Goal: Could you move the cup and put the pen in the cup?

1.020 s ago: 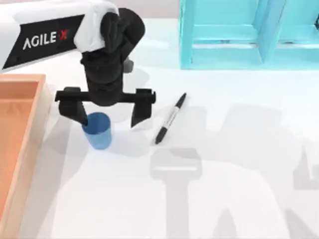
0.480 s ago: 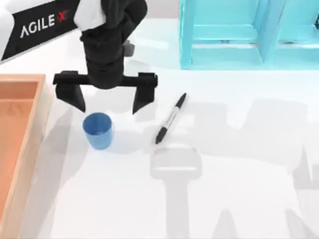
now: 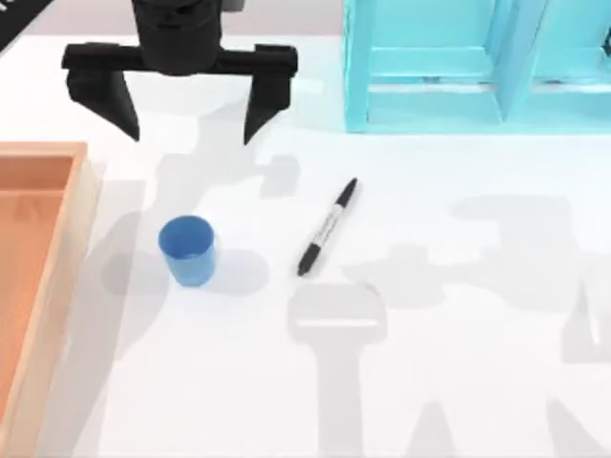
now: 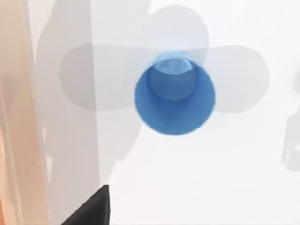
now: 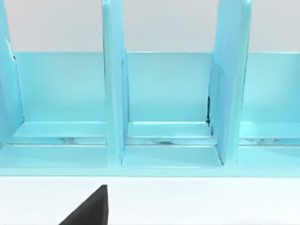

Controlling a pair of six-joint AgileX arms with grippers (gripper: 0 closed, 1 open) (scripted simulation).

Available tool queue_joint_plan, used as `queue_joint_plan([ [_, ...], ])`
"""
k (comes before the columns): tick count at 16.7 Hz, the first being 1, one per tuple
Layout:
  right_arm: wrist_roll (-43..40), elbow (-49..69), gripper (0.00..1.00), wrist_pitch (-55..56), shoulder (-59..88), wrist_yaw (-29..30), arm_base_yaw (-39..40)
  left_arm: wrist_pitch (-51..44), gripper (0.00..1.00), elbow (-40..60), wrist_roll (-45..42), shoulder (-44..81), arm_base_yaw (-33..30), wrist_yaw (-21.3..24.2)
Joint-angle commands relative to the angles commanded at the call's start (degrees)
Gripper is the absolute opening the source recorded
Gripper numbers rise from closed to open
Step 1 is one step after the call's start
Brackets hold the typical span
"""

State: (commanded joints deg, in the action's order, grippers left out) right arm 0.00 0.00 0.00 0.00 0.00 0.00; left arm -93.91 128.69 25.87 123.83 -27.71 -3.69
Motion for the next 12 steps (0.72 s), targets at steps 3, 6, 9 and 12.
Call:
queue_joint_plan([
  [3, 0.0, 0.0, 1.0, 0.0, 0.0, 0.0, 0.0, -2.5, 1.0, 2.5, 0.0, 0.1, 0.0, 0.0],
  [6, 0.0, 0.0, 1.0, 0.0, 0.0, 0.0, 0.0, -2.3, 1.0, 2.4, 0.0, -0.1, 0.2, 0.0],
  [9, 0.0, 0.0, 1.0, 0.0, 0.0, 0.0, 0.0, -0.8, 1.0, 2.8, -1.1, 2.0, -1.2, -0.8],
  [12, 0.0, 0.0, 1.0, 0.0, 0.0, 0.0, 0.0, 3.6, 1.0, 4.2, -4.2, 7.4, -5.2, -3.1],
])
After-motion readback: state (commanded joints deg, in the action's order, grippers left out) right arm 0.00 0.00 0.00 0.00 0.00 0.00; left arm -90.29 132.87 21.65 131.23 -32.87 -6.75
